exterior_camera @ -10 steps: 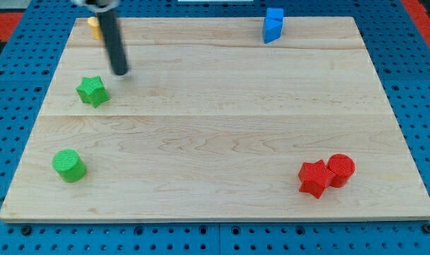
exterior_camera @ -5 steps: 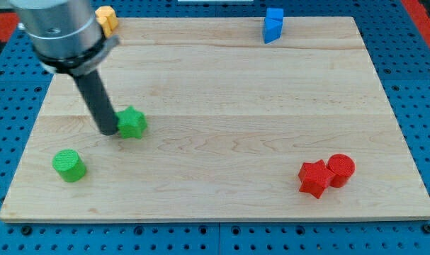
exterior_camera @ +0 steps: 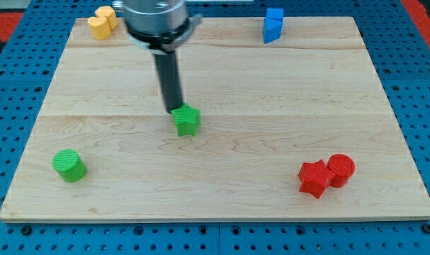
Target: Push green star towards bottom center
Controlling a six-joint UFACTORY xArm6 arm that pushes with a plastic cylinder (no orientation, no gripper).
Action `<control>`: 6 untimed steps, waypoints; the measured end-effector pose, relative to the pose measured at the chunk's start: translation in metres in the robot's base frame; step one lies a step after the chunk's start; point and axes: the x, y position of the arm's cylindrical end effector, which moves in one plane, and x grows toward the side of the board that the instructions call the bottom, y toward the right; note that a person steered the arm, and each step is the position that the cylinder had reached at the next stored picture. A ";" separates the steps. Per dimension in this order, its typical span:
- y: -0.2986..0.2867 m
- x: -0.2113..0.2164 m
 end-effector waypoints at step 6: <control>0.019 0.125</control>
